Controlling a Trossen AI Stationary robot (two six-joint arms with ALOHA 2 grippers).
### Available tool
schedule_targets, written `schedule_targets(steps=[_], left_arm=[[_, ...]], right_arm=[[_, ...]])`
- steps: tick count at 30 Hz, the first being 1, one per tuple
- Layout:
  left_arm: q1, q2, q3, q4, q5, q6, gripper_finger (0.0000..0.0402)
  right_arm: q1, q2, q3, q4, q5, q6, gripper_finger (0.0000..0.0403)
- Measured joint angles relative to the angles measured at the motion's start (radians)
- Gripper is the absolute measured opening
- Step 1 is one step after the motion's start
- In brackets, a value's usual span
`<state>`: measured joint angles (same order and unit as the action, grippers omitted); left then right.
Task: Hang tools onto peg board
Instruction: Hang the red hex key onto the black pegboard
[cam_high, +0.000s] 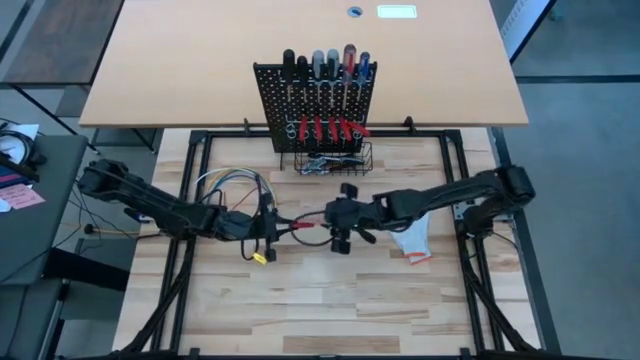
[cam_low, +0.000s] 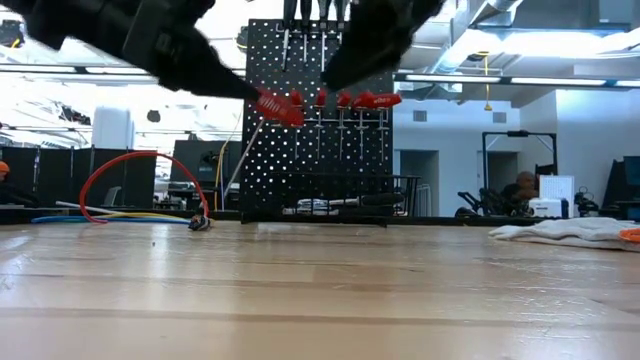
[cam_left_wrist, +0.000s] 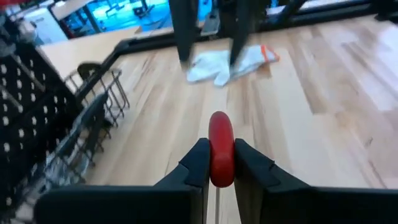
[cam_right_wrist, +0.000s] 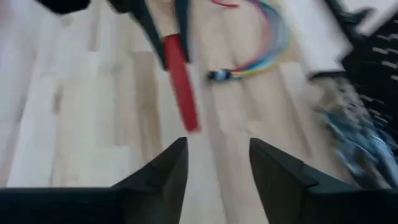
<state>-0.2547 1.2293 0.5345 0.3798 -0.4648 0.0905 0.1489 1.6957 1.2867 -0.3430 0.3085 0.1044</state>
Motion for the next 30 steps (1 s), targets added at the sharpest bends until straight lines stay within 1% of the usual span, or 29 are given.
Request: schedule_targets(steps=[1,3,6,9,12,16,18,20,23,25,28,30], left_arm=[[0.002,0.000,-0.022,0.019,-0.009,-0.005,0.0035],[0.009,-0.007,-0.068,0.076,-0.012,-0.021,0.0035],[0.029,-0.025,-0.148,0.227,-0.019,-0.037,0.0035],[0.067,-0.028,-0.219,0.437,-0.024,-0.033,0.0035],[0.104,-0.029,-0.250,0.616,-0.035,0.033,0.0035],[0.158,-0.029,-0.216,0.771,-0.092,0.187,0.0035],[0.192,-0.029,-0.172,0.791,-0.123,0.279,0.0035],[0.233,-0.029,-0.120,0.774,-0.149,0.366,0.0035],[0.305,-0.029,-0.032,0.723,-0.158,0.443,0.0035],[0.355,-0.029,0.027,0.664,-0.160,0.461,0.0035],[0.419,-0.029,0.101,0.577,-0.160,0.449,0.0035],[0.461,-0.029,0.136,0.532,-0.135,0.430,0.0035]], right_arm=[[0.008,-0.022,-0.004,-0.023,0.012,0.018,0.0174],[0.038,-0.060,-0.029,-0.060,0.076,0.049,0.0187],[0.121,-0.119,-0.116,-0.066,0.210,0.094,0.0193],[0.220,-0.163,-0.224,-0.021,0.329,0.204,0.0191],[0.315,-0.167,-0.321,0.080,0.417,0.308,0.0184],[0.407,-0.119,-0.392,0.214,0.494,0.404,0.0176],[0.433,-0.079,-0.396,0.261,0.527,0.416,0.0174],[0.445,-0.037,-0.397,0.316,0.557,0.412,0.0173],[0.441,0.015,-0.397,0.408,0.562,0.372,0.0172],[0.431,0.037,-0.396,0.435,0.558,0.343,0.0172],[0.416,0.046,-0.397,0.441,0.535,0.336,0.0172],[0.409,0.045,-0.396,0.445,0.531,0.336,0.0172]])
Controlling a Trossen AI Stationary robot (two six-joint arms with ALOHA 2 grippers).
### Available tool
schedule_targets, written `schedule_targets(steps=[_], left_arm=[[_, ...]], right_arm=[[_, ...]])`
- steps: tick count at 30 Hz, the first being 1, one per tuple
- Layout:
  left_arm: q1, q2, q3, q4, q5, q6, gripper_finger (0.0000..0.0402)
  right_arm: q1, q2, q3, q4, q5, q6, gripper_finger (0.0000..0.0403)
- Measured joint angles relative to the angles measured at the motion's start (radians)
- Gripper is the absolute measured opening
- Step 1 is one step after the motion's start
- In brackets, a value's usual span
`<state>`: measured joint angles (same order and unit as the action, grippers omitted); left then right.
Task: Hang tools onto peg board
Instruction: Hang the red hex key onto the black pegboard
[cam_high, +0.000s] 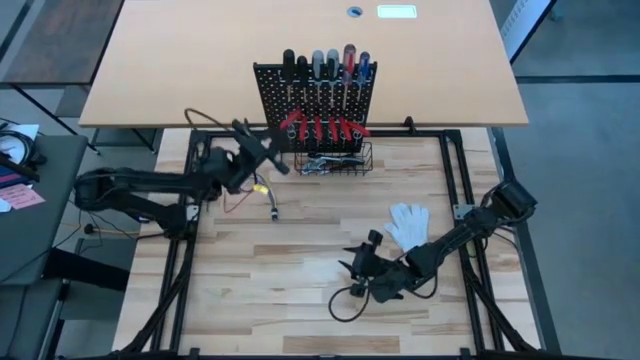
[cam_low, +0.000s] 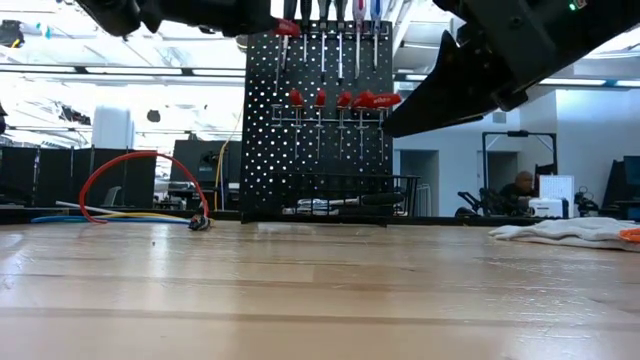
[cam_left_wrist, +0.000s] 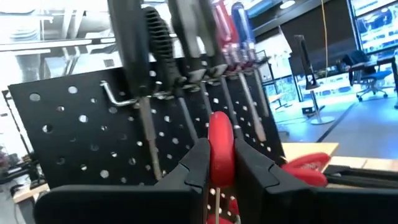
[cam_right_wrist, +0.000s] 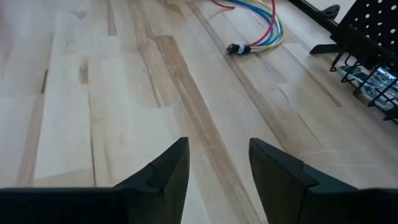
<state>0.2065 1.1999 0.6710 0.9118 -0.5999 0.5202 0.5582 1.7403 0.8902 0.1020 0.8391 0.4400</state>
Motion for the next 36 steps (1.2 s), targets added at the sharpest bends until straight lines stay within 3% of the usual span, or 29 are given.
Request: schedule_targets(steps=[11,18,36], left_arm=[[0.188,0.064,0.012,-0.047,0.153,-0.220,0.0035],[0.190,0.127,0.012,-0.027,0.139,-0.212,0.0035],[0.174,0.126,0.012,-0.106,0.089,-0.247,0.0044]], right_arm=[[-0.003,-0.004,0.000,0.000,-0.006,-0.004,0.0172],[-0.002,-0.004,0.000,0.000,-0.007,-0.004,0.0172],[0.004,-0.005,0.000,-0.003,-0.007,-0.004,0.0171]])
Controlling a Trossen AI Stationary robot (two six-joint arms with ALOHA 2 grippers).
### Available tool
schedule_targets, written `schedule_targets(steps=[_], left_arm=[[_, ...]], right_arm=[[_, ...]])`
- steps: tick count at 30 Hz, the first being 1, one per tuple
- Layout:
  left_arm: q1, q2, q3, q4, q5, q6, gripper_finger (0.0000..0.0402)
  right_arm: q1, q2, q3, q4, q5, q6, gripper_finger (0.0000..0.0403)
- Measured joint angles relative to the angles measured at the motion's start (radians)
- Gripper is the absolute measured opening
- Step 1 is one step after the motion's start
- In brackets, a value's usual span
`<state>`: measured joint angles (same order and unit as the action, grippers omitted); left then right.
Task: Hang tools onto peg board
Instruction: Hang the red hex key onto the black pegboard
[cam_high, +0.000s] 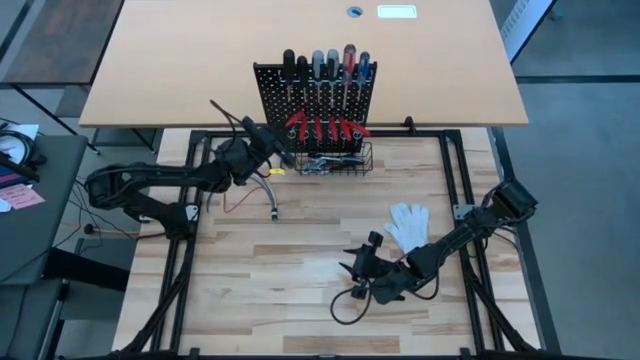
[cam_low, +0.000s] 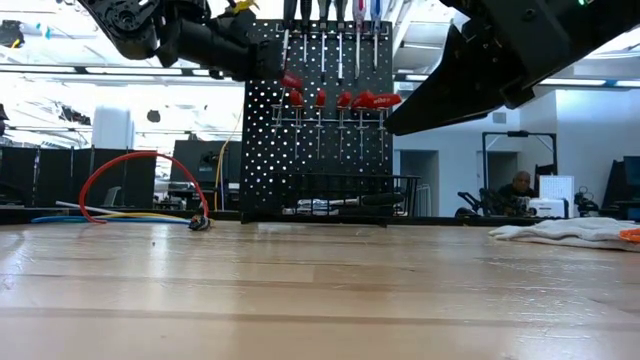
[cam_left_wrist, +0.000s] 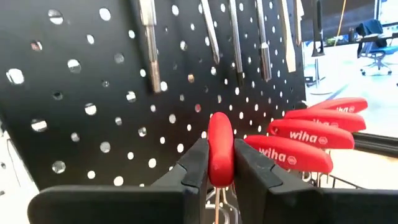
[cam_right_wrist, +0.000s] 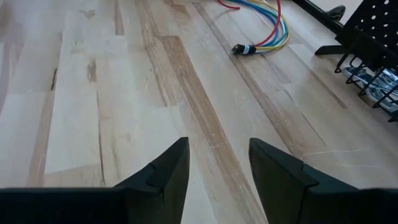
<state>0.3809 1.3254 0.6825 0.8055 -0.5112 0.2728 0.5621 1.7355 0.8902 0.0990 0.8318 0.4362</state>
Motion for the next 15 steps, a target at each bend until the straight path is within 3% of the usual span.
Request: schedule_targets(steps=[10,15], left_arm=[[-0.001,-0.022,-0.001,-0.087,0.000,0.004,0.0107],[-0.004,-0.135,0.009,-0.294,0.004,-0.005,0.0137]], right_arm=[[0.000,0.000,0.000,0.003,0.000,0.000,0.0171],[0.024,-0.039,0.000,-0.065,0.039,0.006,0.0171]])
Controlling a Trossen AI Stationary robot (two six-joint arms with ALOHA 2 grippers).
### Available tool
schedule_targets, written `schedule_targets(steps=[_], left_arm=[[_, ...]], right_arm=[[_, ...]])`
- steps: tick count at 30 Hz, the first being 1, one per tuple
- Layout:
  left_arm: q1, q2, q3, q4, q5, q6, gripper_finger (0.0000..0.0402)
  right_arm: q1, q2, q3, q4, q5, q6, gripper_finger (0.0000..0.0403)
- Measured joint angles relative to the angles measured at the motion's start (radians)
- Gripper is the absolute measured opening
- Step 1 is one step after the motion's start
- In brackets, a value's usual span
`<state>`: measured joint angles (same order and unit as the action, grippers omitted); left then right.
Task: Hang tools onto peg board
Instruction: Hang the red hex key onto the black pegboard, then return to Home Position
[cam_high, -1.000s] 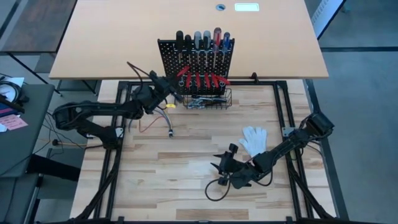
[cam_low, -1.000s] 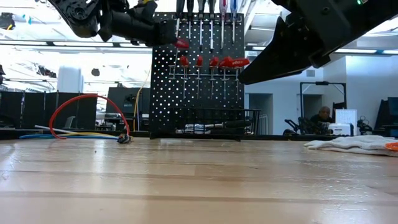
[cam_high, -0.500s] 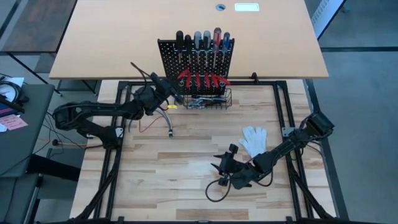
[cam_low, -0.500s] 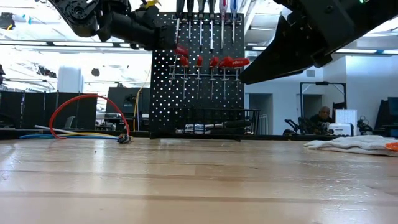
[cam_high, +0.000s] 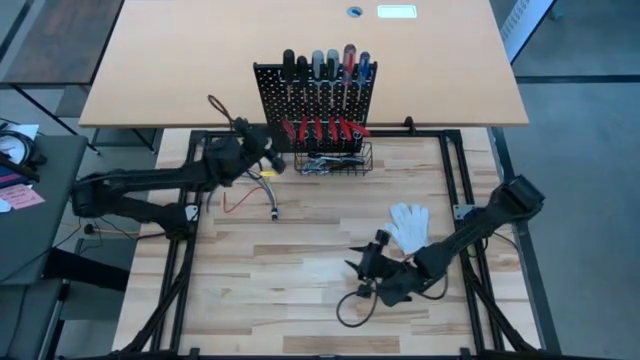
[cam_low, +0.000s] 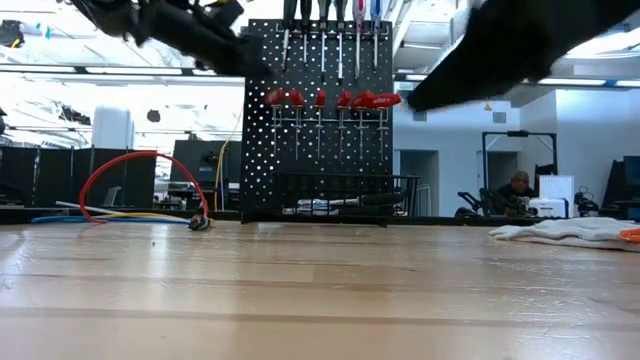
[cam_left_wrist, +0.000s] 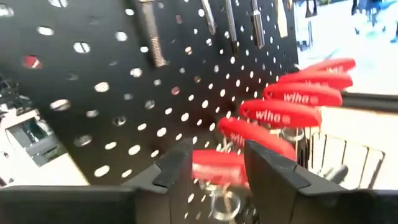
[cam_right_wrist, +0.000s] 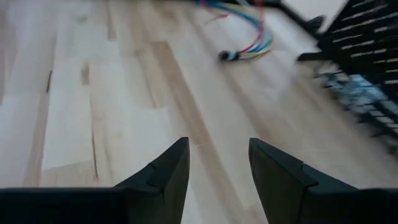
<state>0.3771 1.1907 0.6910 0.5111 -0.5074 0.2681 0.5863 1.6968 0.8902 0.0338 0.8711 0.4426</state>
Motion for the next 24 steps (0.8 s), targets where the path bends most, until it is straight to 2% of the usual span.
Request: schedule_targets(steps=[7,11,14,18,20,24], left_arm=[[0.000,-0.266,0.002,-0.369,0.024,-0.066,0.0145],[0.000,-0.433,0.002,-0.597,0.187,-0.176,0.0145],[0.000,-0.539,0.002,-0.722,0.360,-0.253,0.0145],[-0.005,-0.660,-0.030,-0.765,0.549,-0.337,0.0145],[-0.016,-0.708,-0.047,-0.767,0.592,-0.359,0.0145],[-0.050,-0.793,-0.091,-0.768,0.611,-0.361,0.0145]], right_arm=[[0.095,-0.250,0.000,-0.306,0.156,0.124,0.0162],[0.158,-0.420,0.000,-0.439,0.167,0.150,0.0151],[0.190,-0.543,0.000,-0.518,0.075,0.187,0.0145],[0.211,-0.683,-0.035,-0.529,-0.099,0.170,0.0141],[0.214,-0.747,-0.063,-0.522,-0.147,0.155,0.0140],[0.213,-0.866,-0.129,-0.505,-0.163,0.145,0.0140]])
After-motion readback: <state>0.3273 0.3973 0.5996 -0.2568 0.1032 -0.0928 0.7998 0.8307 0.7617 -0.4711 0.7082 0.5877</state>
